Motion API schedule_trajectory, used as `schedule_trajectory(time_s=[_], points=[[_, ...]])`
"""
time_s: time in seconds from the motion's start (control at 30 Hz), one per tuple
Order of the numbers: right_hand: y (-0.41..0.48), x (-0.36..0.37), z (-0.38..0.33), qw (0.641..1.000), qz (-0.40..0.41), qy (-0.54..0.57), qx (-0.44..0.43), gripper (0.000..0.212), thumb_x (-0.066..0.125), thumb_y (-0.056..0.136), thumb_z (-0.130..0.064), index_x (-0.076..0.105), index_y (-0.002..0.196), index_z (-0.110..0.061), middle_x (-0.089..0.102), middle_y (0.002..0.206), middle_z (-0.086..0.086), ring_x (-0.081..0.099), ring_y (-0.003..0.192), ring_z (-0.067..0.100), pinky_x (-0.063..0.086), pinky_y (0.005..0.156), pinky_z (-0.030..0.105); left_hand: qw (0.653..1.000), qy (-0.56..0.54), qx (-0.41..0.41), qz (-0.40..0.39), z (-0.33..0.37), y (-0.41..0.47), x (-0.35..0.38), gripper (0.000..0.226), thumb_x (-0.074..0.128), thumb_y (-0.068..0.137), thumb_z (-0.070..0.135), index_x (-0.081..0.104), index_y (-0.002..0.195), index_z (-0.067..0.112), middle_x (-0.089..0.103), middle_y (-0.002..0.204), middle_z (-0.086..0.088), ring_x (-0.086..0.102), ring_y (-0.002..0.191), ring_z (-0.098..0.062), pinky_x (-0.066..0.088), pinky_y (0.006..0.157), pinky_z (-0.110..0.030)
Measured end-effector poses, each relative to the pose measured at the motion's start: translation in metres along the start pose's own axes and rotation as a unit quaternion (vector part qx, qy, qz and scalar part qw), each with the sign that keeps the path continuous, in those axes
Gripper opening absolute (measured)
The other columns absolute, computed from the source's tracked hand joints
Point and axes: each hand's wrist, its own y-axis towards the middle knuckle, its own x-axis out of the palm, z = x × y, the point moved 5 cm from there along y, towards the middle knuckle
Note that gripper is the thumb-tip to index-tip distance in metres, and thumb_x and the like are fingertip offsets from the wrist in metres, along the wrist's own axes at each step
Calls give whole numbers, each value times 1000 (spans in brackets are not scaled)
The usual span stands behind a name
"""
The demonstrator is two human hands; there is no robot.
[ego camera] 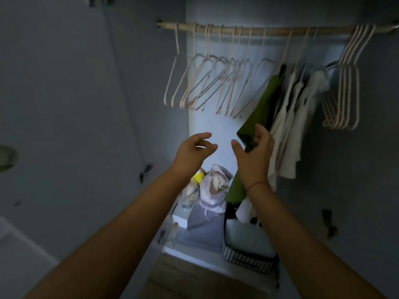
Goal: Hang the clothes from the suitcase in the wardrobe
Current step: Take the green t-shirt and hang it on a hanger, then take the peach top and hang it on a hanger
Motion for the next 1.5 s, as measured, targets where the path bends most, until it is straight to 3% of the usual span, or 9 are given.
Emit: schedule_trajectory(time_s=[0.13,0.27,0.43,0.7,1.0,1.13,1.23,1.37,1.5], points=[[-108,37,-6,986,-164,8,13,76,76,76,-20,35,139,-19,39,135,2,42,117,11,38,94,18,997,32,-39,56,-43,-105,-73,42,69,86,16,57,126,13,60,106,-3,59,84,-5,44,66,-2],[-234,73,-16,953,-302,30,21,82,77,75,-17,31,142,-13,37,142,7,39,128,19,35,107,34,988,56,-99,103,-95,-224,-150,49,70,84,22,54,130,17,60,112,1,59,104,-15,48,88,-23],[-374,105,-18,896,-440,49,38,85,78,74,-17,29,143,-16,36,143,9,37,130,19,32,107,29,961,75,-190,187,-162,-372,-231,58,76,78,21,54,131,15,61,114,0,60,109,-19,49,97,-37],[-536,139,22,785,-617,11,60,87,79,73,-20,28,144,-16,36,146,5,35,129,10,31,105,28,873,52,-328,356,-257,-570,-296,62,74,79,12,48,135,9,57,129,-10,53,118,-20,38,95,-24],[-703,168,159,641,-763,-54,59,80,80,72,-24,38,139,-18,43,139,3,42,126,12,36,106,31,723,13,-481,496,-421,-728,-254,56,74,80,26,54,131,13,61,122,-5,58,111,-20,45,88,-31],[-776,183,229,582,-809,-80,32,79,80,72,-24,38,139,-17,43,134,-6,40,126,10,34,105,24,690,3,-513,511,-508,-775,-215,26,72,83,19,62,107,18,61,96,0,58,91,-17,43,83,-32],[-829,197,289,556,-825,-98,10,77,80,72,-23,40,137,-16,44,131,-7,41,122,8,35,89,8,659,-23,-538,525,-584,-804,-188,52,74,81,23,56,127,8,62,121,-8,58,112,-23,45,92,-34],[-900,217,370,524,-842,-122,-40,82,81,69,-30,41,138,-15,43,141,3,40,130,18,40,104,34,644,-43,-544,536,-681,-829,-157,56,73,81,24,54,131,7,61,124,-9,57,115,-25,43,86,-28],[-962,233,422,493,-856,-118,-100,76,81,70,-26,44,136,-15,48,137,2,42,126,14,30,97,19,637,-66,-537,549,-764,-847,-129,61,73,81,28,50,134,8,58,127,-8,56,113,-22,40,81,-26]])
